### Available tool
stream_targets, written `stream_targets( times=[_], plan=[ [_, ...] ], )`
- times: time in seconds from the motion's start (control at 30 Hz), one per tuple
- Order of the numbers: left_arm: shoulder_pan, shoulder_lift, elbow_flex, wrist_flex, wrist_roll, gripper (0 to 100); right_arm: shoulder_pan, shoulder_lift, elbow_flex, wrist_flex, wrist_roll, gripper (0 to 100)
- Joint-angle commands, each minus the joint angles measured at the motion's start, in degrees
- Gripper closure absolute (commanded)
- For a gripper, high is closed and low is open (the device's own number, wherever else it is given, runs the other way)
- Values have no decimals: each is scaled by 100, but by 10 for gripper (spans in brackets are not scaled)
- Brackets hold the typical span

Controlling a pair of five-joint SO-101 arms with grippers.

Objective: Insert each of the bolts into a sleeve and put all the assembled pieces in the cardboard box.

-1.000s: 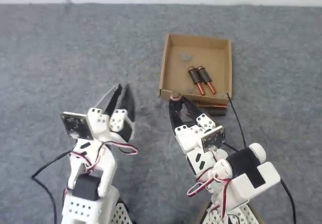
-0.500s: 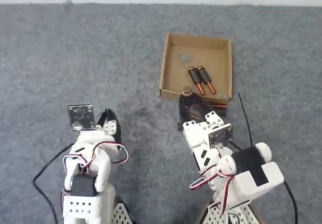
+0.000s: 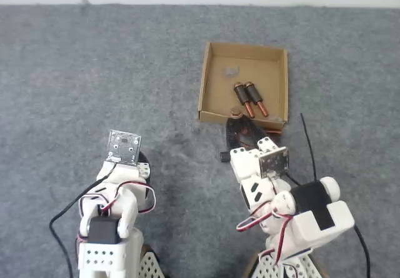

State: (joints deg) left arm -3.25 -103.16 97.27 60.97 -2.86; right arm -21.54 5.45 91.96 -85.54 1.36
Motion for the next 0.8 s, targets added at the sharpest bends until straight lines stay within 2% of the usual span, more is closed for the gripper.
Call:
stream_targets(
  times=[0.0,0.27,0.43,0.53,0.63,0.77],
  plan=[
    [-18,9,-75,35,-53,988,268,-716,-404,919,-9,992],
    [-18,9,-75,44,-53,988,268,-3187,-941,4840,-9,992],
    [-18,9,-75,44,-53,988,303,-4497,-1890,7644,9,992],
    [-18,9,-75,44,-53,988,312,-4752,-2725,9086,457,992],
    [-18,9,-75,44,-53,988,374,-4752,-3490,10097,1002,992],
    [-18,9,-75,44,-53,988,681,-4505,-4325,10730,1240,992]
  ],
)
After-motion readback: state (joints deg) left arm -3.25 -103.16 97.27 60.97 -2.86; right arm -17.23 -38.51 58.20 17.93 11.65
